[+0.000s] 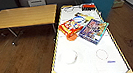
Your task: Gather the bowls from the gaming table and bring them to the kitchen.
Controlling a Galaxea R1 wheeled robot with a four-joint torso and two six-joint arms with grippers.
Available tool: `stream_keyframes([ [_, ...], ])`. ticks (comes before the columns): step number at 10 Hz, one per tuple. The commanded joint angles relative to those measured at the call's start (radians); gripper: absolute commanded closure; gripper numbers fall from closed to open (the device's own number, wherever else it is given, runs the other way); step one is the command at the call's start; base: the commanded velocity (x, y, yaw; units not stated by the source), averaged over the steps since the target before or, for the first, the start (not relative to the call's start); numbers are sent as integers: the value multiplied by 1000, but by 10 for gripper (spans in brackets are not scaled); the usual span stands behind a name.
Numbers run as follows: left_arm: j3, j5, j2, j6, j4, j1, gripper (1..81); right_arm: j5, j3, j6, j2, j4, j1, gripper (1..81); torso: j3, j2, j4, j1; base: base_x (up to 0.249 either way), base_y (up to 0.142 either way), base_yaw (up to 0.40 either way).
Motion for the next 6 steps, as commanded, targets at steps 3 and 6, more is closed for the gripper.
stream_keyframes([
  [3, 235, 54, -214, -68, -3, -122, 10, -26, -106, -3, 83, -70, -58, 811, 0, 0, 0, 0, 0, 0, 0],
  [6, 404, 64, -282, -88, -8, -234, 10, -29, -133, -2, 128, -82, -54, 811, 0, 0, 0, 0, 0, 0, 0],
])
